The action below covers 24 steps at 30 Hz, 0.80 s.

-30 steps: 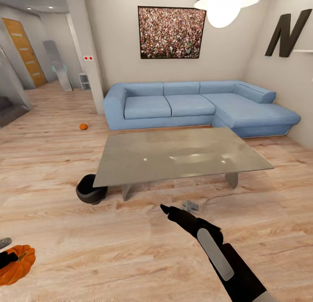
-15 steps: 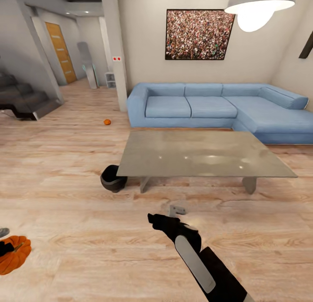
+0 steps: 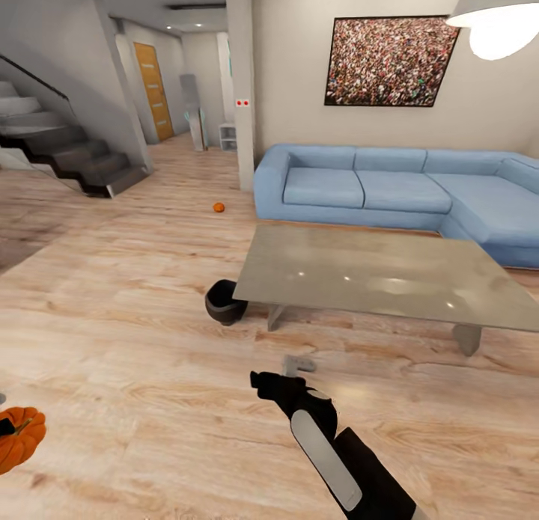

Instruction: Place each of the two pumpkins and all three candles from the living room inside a cabinet in the living room (use any cabinet), then make sure every cabinet is closed, and position the cauldron so it is next to a table in the living room.

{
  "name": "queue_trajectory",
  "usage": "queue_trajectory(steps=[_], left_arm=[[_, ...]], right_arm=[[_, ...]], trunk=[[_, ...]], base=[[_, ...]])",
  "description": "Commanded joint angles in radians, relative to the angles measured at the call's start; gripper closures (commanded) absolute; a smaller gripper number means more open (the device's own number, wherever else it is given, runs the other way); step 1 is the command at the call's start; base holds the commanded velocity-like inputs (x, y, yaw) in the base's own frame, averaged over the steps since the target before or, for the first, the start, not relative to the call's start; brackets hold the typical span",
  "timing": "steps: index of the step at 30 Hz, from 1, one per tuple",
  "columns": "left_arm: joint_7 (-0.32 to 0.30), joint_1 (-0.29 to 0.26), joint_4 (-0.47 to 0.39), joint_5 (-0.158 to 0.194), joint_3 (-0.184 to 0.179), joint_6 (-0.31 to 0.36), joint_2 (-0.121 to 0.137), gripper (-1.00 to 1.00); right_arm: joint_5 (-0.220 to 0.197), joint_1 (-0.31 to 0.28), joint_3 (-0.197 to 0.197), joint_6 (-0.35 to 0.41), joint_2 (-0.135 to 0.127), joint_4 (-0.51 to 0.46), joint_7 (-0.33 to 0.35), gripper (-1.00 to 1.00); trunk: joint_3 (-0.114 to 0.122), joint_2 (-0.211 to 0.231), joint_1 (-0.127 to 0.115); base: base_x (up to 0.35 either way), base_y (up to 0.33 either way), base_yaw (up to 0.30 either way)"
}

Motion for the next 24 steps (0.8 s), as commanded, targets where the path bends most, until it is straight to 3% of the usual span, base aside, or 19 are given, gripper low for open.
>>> queue_trajectory(steps=[1,4,11,16,20,24], left_arm=[[0.012,-0.001,-0.001,0.008,0.001,0.005,0.0,1.0],[0.011,0.0,-0.002,0.008,0.002,0.005,0.0,1.0],[0.011,0.001,-0.004,0.006,-0.001,0.005,-0.002,1.0],[0.014,0.001,-0.003,0.003,-0.006,0.005,-0.008,1.0],[0.016,0.001,-0.004,0.005,-0.007,0.004,-0.01,1.0],[0.016,0.001,-0.004,0.005,-0.006,0.004,-0.01,1.0]], right_arm=[[-0.002,-0.001,0.001,0.002,0.0,-0.001,-0.009,-1.0],[0.02,-0.001,0.002,0.001,0.005,0.002,-0.008,-1.0],[0.028,-0.015,0.002,0.0,0.007,0.05,-0.005,-1.0],[0.031,-0.031,0.002,-0.006,0.008,0.107,-0.002,-1.0],[0.034,-0.067,0.002,-0.016,0.008,0.206,0.007,-1.0],[0.036,-0.074,0.002,-0.017,0.008,0.224,0.01,-1.0]], trunk=[[0.002,0.007,-0.004],[0.012,0.028,-0.015],[0.034,0.077,-0.042],[0.037,0.084,-0.046],[0.049,0.112,-0.061],[0.062,0.14,-0.077]], base=[[0.0,0.0,0.287],[0.0,0.0,0.287],[0.0,0.0,0.287],[0.0,0.0,0.287],[0.0,0.0,0.287],[0.0,0.0,0.287]])
